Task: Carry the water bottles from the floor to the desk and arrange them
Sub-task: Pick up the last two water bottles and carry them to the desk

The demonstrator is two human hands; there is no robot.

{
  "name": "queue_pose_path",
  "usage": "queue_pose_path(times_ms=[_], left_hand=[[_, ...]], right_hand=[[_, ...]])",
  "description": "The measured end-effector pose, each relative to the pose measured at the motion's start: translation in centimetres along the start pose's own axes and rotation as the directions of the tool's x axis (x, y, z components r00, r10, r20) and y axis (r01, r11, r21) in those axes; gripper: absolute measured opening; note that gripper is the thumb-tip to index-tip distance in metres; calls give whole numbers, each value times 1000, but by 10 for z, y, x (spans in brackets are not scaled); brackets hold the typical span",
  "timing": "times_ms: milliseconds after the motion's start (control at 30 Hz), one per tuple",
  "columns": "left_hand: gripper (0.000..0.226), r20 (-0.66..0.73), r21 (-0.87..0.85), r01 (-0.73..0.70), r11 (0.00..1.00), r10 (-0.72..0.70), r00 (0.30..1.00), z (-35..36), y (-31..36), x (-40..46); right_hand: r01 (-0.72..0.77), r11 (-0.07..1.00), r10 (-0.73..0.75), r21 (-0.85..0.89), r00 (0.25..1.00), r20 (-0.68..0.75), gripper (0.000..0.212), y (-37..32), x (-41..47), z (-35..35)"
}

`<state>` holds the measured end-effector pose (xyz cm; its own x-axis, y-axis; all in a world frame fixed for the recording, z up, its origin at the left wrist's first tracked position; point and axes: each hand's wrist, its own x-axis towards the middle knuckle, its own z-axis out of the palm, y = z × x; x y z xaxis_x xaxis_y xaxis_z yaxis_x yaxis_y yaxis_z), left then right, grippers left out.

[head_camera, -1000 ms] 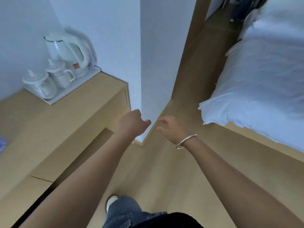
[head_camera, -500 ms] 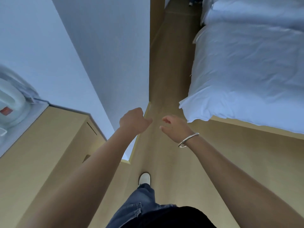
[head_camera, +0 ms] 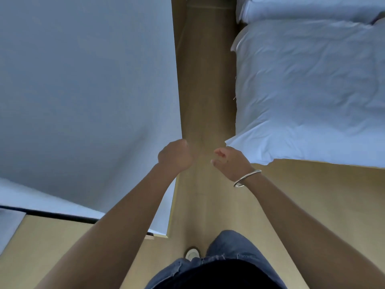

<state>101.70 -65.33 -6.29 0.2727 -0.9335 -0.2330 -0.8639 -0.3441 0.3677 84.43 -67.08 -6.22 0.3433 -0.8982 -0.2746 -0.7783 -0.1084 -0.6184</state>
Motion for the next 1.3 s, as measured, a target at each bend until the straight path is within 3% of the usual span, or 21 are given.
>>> queue_pose_path(times_ms=[367, 500, 700, 900, 1100, 1300], left_hand=[[19, 44, -10, 16, 1000, -16, 999, -10, 55, 155], [32, 31, -7, 37, 999, -37, 999, -25, 94, 223], [20, 43, -23, 78, 997, -77, 996, -32, 136, 313], [37, 66, -42, 63, 997, -60, 996, -34, 164, 384], [43, 84, -37, -3, 999, 6, 996, -50, 182, 480], [49, 116, -72, 30, 997, -21, 993, -76, 195, 602]], right_hand=[[42, 997, -42, -59, 999, 8, 32, 20, 155, -62], [40, 994, -41, -103, 999, -6, 29, 34, 229, -106], [53, 988, -54, -142, 999, -3, 35, 57, 326, -162], [73, 986, -70, -149, 997, 21, 37, 64, 395, -196], [37, 985, -27, -171, 998, 58, 40, 64, 484, -221], [-44, 994, 46, -97, 999, 19, 36, 44, 592, -253]])
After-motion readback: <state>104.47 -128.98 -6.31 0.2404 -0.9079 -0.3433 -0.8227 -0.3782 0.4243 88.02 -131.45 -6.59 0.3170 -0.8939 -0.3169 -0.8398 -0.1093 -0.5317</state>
